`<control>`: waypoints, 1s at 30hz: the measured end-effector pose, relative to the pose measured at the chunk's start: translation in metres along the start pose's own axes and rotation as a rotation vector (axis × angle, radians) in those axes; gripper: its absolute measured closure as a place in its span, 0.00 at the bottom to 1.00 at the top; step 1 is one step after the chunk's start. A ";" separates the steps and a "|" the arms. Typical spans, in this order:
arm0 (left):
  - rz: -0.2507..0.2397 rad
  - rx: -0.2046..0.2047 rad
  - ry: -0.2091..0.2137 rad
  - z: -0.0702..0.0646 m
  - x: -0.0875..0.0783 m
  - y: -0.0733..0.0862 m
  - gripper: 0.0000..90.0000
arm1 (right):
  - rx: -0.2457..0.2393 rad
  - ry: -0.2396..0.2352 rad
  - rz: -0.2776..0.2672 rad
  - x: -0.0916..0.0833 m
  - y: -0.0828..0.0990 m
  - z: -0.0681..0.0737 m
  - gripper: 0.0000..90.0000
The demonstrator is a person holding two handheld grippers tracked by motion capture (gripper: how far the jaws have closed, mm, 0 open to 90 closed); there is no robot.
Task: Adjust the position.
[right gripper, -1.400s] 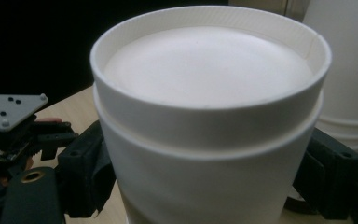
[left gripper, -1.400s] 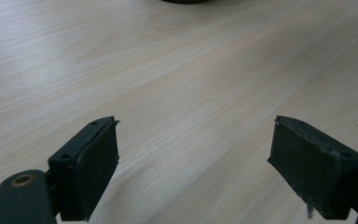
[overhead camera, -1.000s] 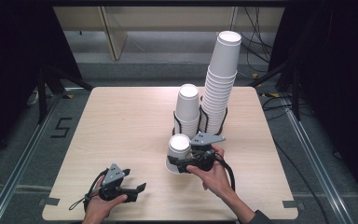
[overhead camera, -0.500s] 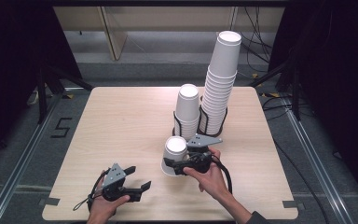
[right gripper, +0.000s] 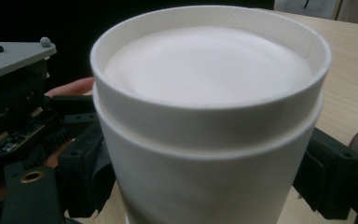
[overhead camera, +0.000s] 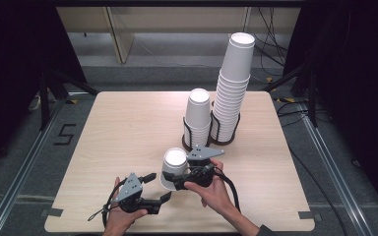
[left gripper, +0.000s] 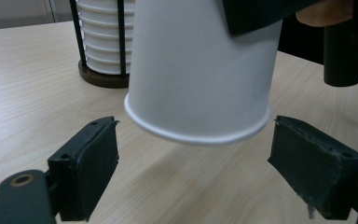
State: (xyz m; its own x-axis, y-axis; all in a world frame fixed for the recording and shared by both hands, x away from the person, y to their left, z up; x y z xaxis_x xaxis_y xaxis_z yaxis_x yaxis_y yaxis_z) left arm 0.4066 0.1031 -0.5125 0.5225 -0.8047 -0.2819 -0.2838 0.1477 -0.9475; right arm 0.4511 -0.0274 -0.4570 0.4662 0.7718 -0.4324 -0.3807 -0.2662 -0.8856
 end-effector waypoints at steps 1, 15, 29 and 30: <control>-0.006 0.000 -0.001 -0.001 0.001 -0.001 0.16 | 0.009 0.007 0.003 0.000 0.000 0.002 0.20; -0.028 0.020 -0.007 -0.004 0.006 -0.003 0.03 | 0.024 -0.078 -0.015 0.006 -0.001 0.026 0.20; 0.033 0.119 -0.024 -0.006 0.003 -0.005 0.10 | 0.011 -0.120 0.039 -0.002 -0.001 0.023 0.17; 0.042 0.126 -0.022 -0.006 0.003 -0.005 0.10 | 0.007 -0.123 0.036 -0.005 -0.002 0.022 0.17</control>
State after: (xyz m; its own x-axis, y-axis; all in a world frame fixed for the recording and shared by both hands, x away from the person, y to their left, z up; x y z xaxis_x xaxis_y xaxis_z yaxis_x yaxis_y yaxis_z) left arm 0.4047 0.0968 -0.5078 0.5304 -0.7833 -0.3241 -0.2031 0.2538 -0.9457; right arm 0.4322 -0.0177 -0.4493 0.3503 0.8271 -0.4396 -0.4018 -0.2913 -0.8682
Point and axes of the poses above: each handheld gripper's, and its own axes: x roughly forward along the jaws, y roughly out of its underside, z roughly to its left, the point moved 6 cm from there along x, roughly forward along the jaws, and after that the axes turned 5 degrees about y, right-handed, at the moved point
